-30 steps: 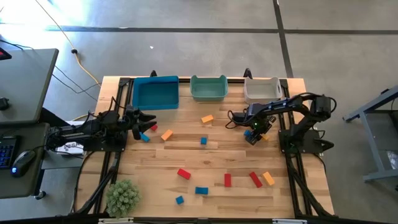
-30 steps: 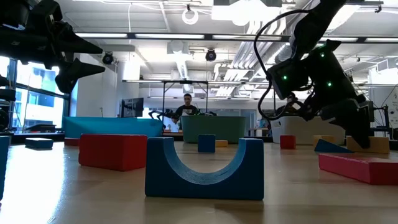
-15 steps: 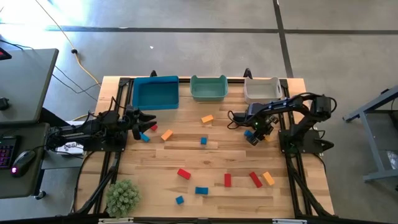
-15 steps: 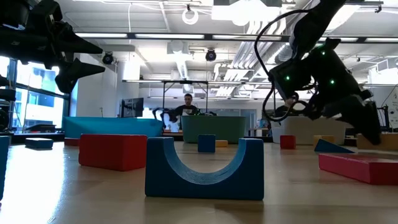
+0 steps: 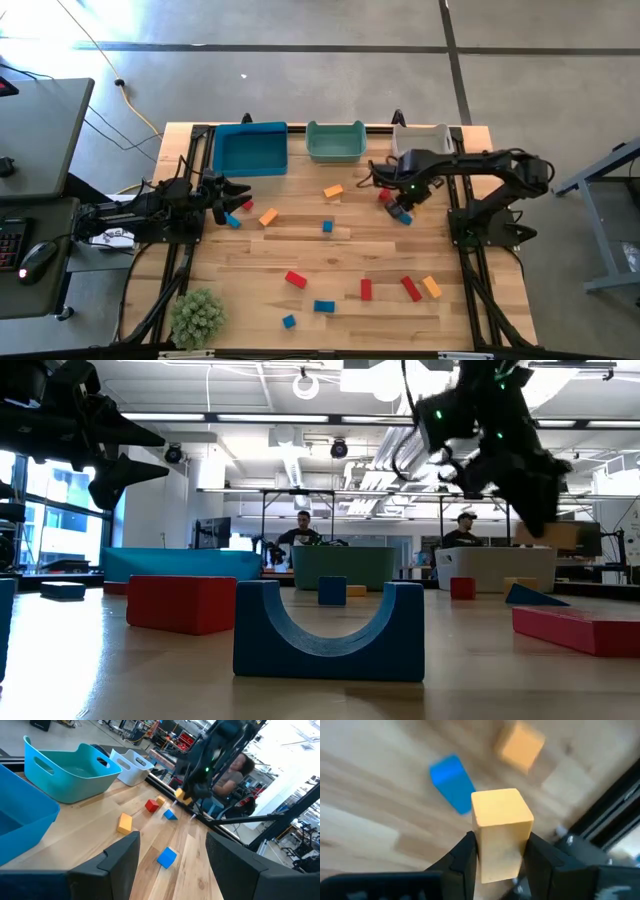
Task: Sort & place blocks by color
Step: Put the yellow block into the gray bin, then put the red block into the blue bin
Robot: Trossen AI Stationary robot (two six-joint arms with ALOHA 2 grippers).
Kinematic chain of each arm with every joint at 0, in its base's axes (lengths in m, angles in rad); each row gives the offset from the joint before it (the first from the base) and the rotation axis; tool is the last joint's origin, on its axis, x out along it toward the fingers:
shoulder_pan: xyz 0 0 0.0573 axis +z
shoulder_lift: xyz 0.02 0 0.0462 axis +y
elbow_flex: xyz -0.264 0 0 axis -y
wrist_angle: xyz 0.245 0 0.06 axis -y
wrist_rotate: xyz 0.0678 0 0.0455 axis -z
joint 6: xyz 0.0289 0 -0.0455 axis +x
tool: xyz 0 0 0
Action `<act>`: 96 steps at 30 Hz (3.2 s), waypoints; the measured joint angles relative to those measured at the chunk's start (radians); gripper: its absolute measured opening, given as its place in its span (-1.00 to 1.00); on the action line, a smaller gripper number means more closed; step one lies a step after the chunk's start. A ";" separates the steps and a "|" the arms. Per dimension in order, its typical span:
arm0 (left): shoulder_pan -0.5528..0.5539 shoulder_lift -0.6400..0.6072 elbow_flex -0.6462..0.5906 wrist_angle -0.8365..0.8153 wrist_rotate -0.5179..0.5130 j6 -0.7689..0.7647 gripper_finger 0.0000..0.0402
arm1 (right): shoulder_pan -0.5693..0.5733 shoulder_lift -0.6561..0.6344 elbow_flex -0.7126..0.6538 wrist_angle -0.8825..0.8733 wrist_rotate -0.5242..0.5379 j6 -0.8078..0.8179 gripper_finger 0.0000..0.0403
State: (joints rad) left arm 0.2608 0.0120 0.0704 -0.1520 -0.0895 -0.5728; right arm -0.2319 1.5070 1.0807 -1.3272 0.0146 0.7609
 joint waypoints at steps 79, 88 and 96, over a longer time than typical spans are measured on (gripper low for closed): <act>0.000 0.000 0.006 0.034 -0.290 -0.027 0.07 | -0.754 0.390 0.331 0.156 0.147 -0.761 0.02; 0.000 0.084 0.150 -0.021 -0.255 0.140 0.07 | -0.749 0.390 0.488 0.019 0.127 -0.711 0.03; 0.000 0.283 0.323 -0.181 -0.254 0.302 0.07 | -0.706 0.390 0.662 -0.054 0.126 -0.687 0.04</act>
State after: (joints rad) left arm 0.2607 0.2952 0.3934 -0.3330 -0.3434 -0.2712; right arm -0.9375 1.8973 1.7425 -1.3815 0.1410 0.0735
